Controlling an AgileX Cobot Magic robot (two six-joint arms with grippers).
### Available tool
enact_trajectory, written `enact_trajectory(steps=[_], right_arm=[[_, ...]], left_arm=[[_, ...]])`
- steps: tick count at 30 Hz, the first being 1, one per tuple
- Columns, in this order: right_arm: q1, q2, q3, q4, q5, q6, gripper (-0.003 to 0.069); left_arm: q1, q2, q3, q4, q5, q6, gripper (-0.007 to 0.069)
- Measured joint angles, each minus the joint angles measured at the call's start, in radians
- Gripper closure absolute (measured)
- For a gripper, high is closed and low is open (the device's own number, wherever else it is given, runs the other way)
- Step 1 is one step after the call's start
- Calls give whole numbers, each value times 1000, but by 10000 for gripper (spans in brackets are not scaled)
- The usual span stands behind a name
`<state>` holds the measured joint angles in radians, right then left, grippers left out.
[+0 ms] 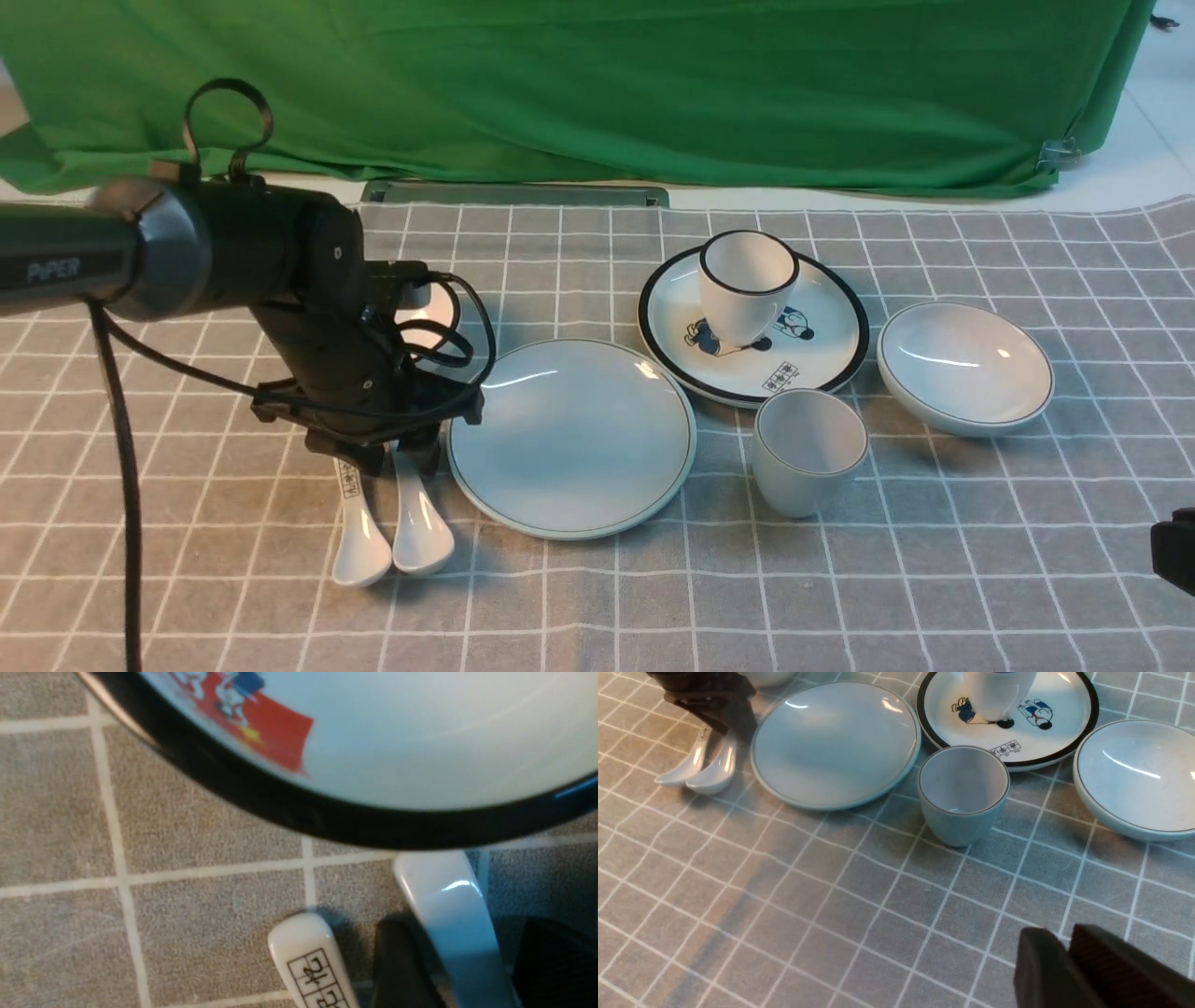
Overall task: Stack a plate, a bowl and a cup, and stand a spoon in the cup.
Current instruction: Use the right arm to grab a blue rice bowl
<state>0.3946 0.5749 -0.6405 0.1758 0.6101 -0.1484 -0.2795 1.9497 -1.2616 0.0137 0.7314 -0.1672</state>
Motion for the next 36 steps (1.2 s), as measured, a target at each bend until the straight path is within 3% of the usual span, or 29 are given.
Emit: enact_trajectory(steps=[9, 14, 19, 22, 29, 34, 36], right_arm=[[0, 1, 0, 0, 0, -7, 519], [0, 1, 0, 0, 19, -7, 495], [0, 2, -2, 0, 41, -8, 311], [0, 4, -2, 0, 45, 0, 249], [0, 149, -115, -11, 144, 3, 237], [0, 337, -219, -75, 159, 6, 237], [0, 522, -310, -151, 161, 10, 237]], left_arm=[[1, 9, -10, 18, 27, -9, 438], [1, 9, -10, 19, 31, -11, 447], [1, 9, -10, 11, 31, -12, 365], [1, 8, -11, -1, 32, -12, 290], [0, -80, 1, -14, 146, 33, 92], [0, -283, 20, -19, 205, 66, 58], [0, -479, 61, -30, 204, 100, 69]])
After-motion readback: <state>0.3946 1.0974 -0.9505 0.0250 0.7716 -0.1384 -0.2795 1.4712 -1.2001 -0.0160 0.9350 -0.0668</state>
